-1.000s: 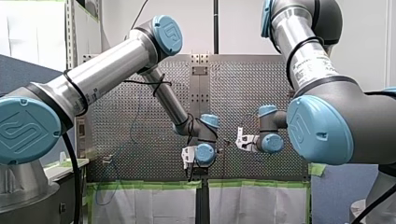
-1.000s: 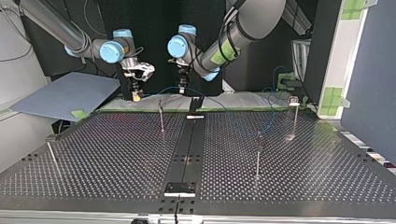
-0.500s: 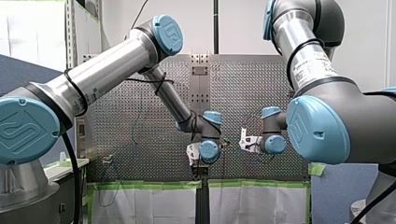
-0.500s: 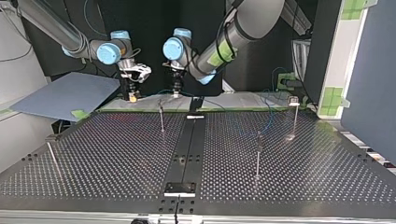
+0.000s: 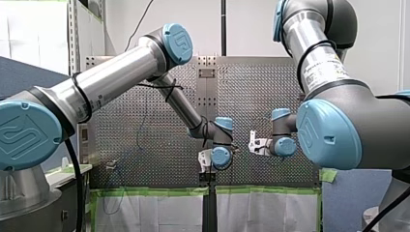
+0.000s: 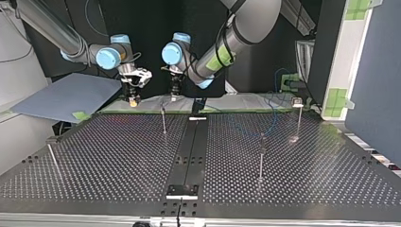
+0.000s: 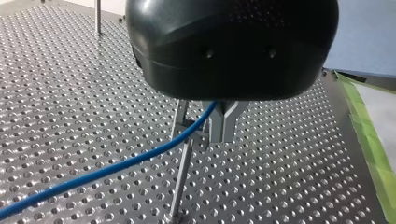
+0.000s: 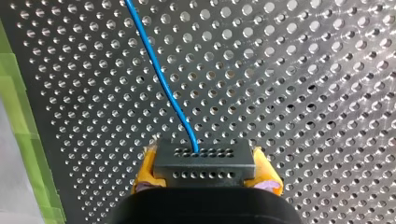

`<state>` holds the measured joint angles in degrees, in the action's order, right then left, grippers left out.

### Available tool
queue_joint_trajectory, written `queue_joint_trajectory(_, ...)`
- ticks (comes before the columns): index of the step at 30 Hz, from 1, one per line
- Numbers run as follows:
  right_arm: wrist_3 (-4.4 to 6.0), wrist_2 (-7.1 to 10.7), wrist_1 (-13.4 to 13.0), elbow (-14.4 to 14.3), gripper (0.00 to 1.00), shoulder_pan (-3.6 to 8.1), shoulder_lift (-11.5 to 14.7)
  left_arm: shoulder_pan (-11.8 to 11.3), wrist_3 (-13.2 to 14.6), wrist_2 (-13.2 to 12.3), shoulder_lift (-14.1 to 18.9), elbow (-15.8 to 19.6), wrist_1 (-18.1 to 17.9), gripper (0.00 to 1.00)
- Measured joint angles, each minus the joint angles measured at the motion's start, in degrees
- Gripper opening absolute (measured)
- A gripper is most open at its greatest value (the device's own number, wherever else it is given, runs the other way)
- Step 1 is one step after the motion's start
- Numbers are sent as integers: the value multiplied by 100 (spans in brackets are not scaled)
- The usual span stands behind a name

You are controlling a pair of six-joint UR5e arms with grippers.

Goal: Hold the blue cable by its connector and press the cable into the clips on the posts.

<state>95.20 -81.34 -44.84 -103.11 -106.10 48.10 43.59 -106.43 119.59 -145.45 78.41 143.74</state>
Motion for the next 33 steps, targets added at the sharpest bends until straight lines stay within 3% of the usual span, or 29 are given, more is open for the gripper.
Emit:
queue_joint_trajectory(10,70,174,0,116,0,79,-7,-40,-61,-51,-7,-52,-9,0)
queue_joint_trajectory(21,147,196,-16,201,0,200,-39,-89,-118,-210,-12,-226,-15,0)
queue_joint_trajectory(33,331,338,-16,358,0,359,-96,-155,-132,-259,-91,-288,-6,0)
